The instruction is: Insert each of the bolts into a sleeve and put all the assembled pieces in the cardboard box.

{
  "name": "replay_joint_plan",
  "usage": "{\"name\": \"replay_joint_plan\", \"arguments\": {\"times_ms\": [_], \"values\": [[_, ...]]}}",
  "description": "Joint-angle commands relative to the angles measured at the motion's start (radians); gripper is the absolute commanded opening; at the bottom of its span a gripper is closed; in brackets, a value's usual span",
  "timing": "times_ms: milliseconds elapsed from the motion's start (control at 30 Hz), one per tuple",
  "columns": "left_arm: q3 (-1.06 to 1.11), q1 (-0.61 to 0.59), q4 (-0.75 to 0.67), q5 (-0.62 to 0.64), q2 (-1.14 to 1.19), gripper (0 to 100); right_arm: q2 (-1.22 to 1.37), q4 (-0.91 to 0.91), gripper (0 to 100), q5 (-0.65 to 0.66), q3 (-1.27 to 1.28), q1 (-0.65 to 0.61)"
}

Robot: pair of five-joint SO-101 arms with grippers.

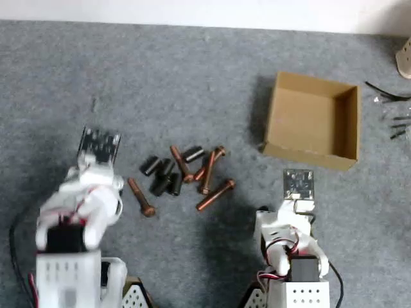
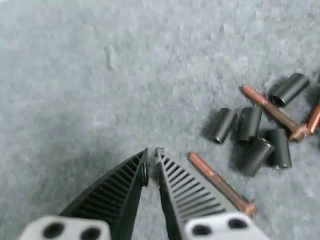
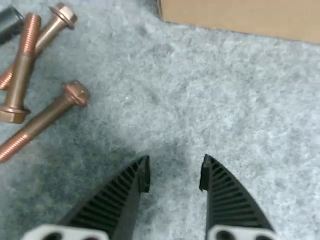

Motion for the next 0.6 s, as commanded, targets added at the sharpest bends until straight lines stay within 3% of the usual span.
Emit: {"name": "replay_joint_plan", "arguments": {"times_ms": [0, 133, 367, 467, 567], "values": [[-0.143, 0.039, -0.017, 0.077, 0.354, 5, -0.012, -0.036, 16.3, -0.008, 0.139, 0.022], [-0.179, 0.033, -0.17, 0.204, 0.579, 5, -0.012, -0.041, 16.3, -0.008, 0.139, 0.088], [-0.061, 0.033, -0.531, 0.249, 0.783, 5, -0.012, -0.073, 16.3, -0.008, 0.139, 0.145], [-0.068, 0.038, -0.482, 0.25, 0.776, 5, -0.012, -0.076, 16.3, -0.003, 0.101, 0.179], [-0.068, 0.031, -0.457, 0.249, 0.763, 5, -0.012, -0.064, 16.3, 0.117, 0.048, 0.194]]}}
